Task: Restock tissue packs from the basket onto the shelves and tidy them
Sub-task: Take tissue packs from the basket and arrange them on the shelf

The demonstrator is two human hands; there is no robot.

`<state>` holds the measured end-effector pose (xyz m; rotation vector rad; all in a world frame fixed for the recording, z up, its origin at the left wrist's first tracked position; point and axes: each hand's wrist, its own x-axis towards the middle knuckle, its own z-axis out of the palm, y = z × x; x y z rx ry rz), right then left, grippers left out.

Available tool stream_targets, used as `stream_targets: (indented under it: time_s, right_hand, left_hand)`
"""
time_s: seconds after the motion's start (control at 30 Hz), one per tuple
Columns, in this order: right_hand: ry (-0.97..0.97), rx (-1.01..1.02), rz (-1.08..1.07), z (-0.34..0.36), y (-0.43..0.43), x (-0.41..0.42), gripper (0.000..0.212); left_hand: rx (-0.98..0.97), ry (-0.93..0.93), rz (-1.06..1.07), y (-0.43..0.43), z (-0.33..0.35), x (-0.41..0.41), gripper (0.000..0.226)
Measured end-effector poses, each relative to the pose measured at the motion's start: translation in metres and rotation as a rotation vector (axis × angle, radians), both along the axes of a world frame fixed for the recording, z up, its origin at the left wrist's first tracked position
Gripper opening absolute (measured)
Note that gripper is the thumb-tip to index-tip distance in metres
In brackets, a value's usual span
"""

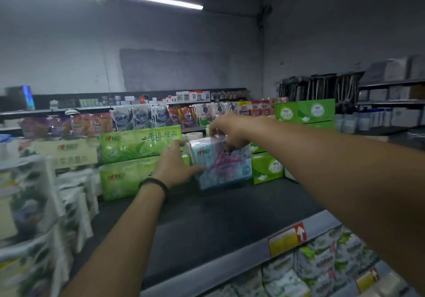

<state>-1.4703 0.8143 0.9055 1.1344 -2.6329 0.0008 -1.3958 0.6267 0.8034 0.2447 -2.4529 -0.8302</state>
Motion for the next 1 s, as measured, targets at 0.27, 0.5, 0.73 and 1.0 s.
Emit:
stream_targets:
  time_s: [0.27, 0.5, 0.73, 1.0]
  right_hand:
    - [-0.045, -0.069, -0.015, -0.032, -0.037, -0.068, 0.063]
    - [0.07, -0.019, -0.135, -0.052, -0.037, -0.088, 0.082]
    - [0.077, -0.057, -0.178, -0.067, -0.035, -0.081, 0.095]
    - [0.057, -0.208, -0.098, -0.065, 0.03, -0.032, 0.058]
  left_hand:
    - [0.032, -0.023, 0.05, -0.015, -0.059, -0.05, 0.038]
    - [0.14, -0.093, -0.227, -0.006, -0.074, -0.06, 0.071]
    - [0.09, -0.122, -0.195, -0.008, -0.074, -0.061, 0.082]
    - [-0.13, -0.202, -0.041, 0.004, -0.06, -0.049, 0.048]
